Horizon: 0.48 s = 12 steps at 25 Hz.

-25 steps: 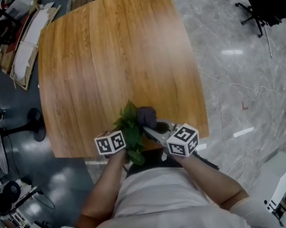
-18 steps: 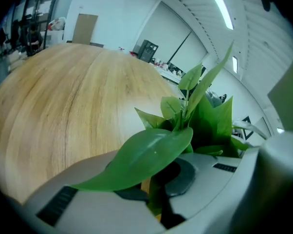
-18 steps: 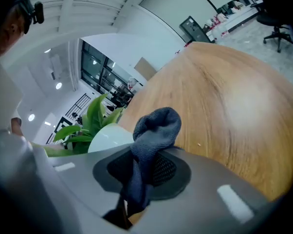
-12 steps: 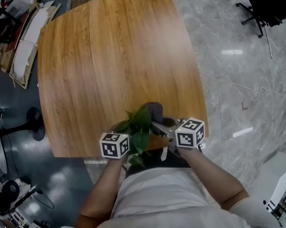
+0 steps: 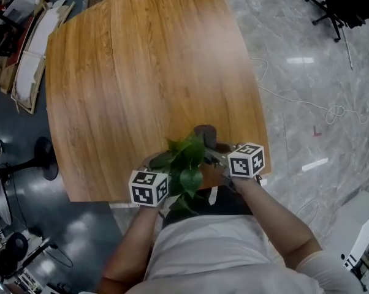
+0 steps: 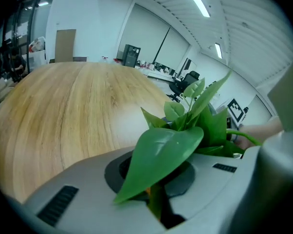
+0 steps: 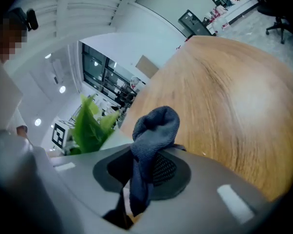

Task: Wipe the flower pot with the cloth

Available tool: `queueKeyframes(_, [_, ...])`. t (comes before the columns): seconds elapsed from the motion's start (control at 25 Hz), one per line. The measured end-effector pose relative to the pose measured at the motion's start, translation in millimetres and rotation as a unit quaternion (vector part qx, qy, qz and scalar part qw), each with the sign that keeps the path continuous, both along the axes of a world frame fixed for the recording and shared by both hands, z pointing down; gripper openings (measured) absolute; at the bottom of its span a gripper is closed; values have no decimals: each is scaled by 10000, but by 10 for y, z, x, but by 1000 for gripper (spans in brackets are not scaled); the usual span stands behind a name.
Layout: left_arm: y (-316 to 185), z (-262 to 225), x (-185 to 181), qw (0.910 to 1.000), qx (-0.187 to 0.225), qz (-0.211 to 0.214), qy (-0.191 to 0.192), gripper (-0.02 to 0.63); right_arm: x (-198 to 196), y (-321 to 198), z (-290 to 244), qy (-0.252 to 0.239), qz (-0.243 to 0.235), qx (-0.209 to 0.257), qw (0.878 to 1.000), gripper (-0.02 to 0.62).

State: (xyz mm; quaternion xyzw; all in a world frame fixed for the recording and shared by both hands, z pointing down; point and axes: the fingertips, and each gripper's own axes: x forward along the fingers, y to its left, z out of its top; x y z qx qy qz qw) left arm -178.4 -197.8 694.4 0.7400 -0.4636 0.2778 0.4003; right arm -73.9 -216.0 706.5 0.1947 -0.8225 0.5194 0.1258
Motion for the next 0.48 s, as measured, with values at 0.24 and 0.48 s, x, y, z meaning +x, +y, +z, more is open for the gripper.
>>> queueKeyframes(0.24, [19,-19,-10,9991,-163,-314,234,14,-48,27,-751,-1002,146,69,9948,63])
queueKeyframes(0.48, [-25,29,-81,9952,-279,-794,504,14,112,11,141,-27,372,-26,9993,63])
